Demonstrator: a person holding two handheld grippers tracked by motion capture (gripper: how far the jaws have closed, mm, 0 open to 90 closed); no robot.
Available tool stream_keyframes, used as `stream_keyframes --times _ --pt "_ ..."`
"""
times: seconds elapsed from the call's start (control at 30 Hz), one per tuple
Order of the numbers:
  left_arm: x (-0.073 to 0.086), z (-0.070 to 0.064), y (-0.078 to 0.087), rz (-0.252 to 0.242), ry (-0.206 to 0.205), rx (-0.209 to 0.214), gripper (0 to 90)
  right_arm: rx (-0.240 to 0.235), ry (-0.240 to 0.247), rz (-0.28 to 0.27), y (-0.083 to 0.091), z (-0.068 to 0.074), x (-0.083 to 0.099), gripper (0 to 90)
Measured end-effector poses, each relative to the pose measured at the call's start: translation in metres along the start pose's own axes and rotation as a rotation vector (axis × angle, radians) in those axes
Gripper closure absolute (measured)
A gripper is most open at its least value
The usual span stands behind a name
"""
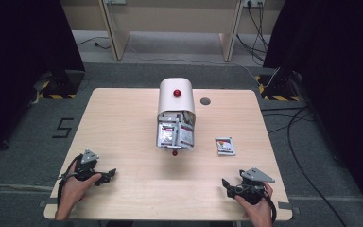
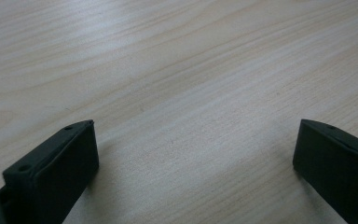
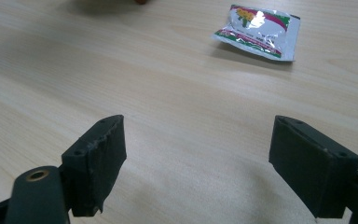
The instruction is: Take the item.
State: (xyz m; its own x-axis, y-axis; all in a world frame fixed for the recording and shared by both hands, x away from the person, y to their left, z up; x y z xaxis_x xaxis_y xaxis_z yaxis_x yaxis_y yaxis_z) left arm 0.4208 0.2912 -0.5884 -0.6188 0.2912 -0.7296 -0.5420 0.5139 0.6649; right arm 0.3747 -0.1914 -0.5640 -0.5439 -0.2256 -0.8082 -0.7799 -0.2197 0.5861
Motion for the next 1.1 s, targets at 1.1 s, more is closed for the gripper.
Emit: stream_keyframes --times 1.1 --pt "0.0 0.0 0.0 0.0 0.0 0.0 0.0 0.043 0.028 0.038 0.007 0.002 0.024 19.3"
Point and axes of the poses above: each handheld gripper's, and its own axes: y roughly backward along the jaws, x roughly out of its underside, z roughly to its left, the point moved 9 cm from there along -y, roughly forward along the jaws, and after that the axes turned 12 degrees about x, right-handed, at the moved point
